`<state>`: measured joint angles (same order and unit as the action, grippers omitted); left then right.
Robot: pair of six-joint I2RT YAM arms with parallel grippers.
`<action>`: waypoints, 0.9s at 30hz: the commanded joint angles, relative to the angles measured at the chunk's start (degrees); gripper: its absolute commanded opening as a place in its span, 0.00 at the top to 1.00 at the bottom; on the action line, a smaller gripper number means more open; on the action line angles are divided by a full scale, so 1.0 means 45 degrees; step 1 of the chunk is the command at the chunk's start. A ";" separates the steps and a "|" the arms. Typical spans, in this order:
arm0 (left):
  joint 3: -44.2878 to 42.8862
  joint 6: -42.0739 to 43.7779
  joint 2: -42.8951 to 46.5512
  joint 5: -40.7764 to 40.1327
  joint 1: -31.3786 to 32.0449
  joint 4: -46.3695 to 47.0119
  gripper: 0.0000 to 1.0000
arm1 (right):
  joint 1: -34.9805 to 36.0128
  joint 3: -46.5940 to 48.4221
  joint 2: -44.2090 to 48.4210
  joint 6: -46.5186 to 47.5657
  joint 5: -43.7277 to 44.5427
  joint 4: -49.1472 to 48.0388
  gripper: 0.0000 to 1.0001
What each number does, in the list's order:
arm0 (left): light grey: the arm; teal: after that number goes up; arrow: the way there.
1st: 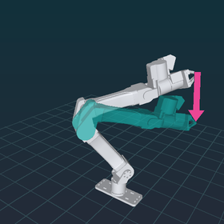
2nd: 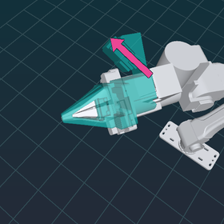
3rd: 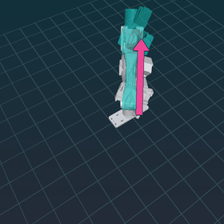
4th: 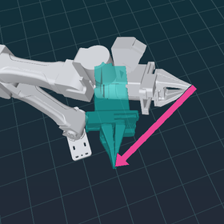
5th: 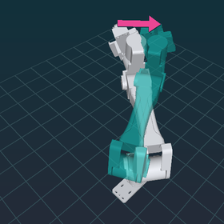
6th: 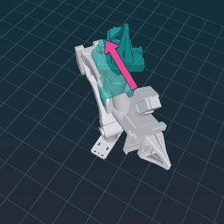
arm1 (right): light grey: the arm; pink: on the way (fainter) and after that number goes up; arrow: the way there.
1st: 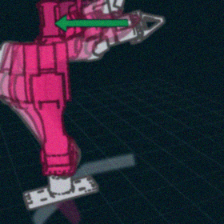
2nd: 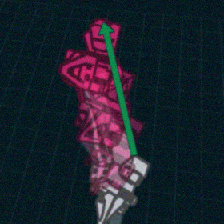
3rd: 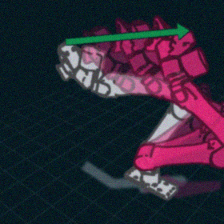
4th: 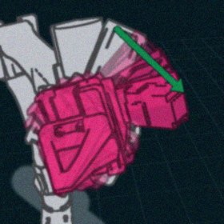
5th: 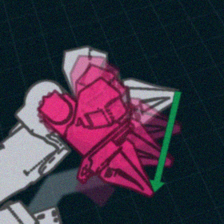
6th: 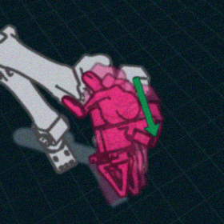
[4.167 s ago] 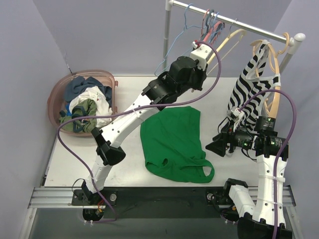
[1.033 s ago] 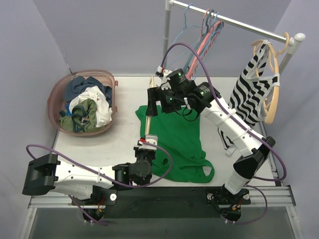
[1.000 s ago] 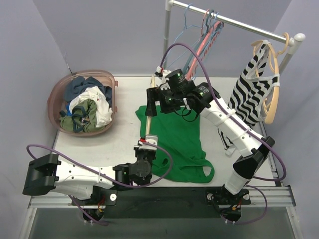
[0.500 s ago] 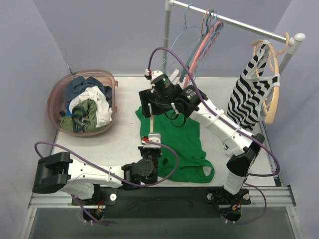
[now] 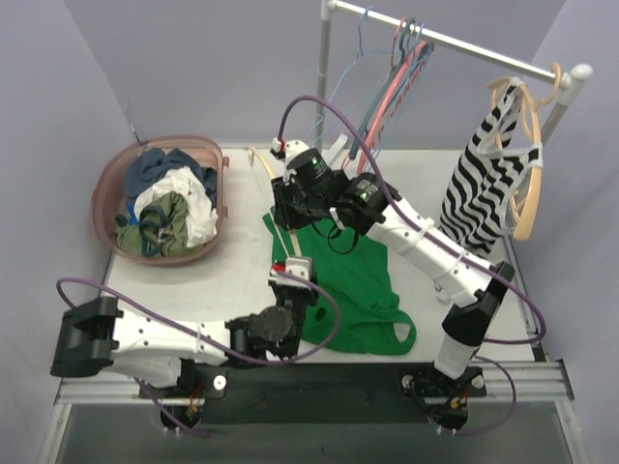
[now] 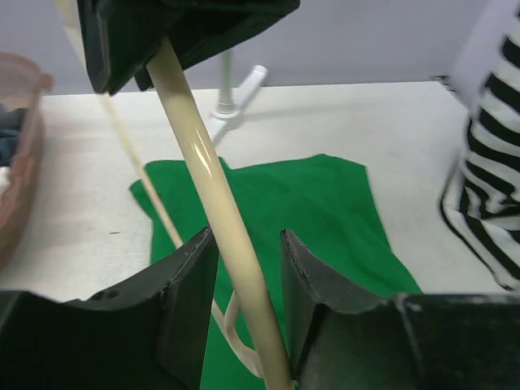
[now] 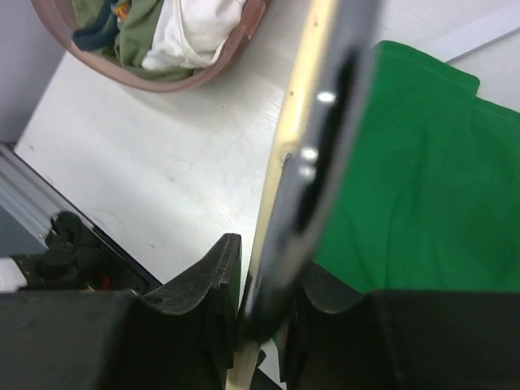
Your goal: Place the tank top on the hanger
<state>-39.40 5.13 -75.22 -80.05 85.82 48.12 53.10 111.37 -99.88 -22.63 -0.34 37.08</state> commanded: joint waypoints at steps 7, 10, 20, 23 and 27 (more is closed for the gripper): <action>0.0922 -0.3756 0.5443 0.9112 -0.0360 -0.8499 0.15 | -0.1953 -0.2344 0.2466 0.3837 -0.2635 0.0608 1.00; 0.0963 -0.3796 0.6577 1.0871 -0.0692 -1.0273 0.14 | -0.2054 -0.3512 0.3403 0.4675 -0.3476 0.0646 1.00; -0.0540 -0.1550 0.8610 1.6570 -0.4516 -1.5320 0.08 | -0.4452 -0.6738 0.6857 0.8482 -0.7649 0.2185 1.00; -0.0931 -0.1315 0.7987 2.0105 -0.6644 -1.5809 0.08 | -0.5390 -0.7364 0.7837 1.0899 -0.9174 0.3650 1.00; -0.0758 -0.1782 0.6407 2.3098 -0.7626 -1.5481 0.09 | -0.6717 -0.7971 0.8892 1.3580 -1.0178 0.5351 1.00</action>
<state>-41.74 -3.11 -40.73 4.05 54.37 -20.21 27.46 77.25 -64.45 22.63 -35.00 51.81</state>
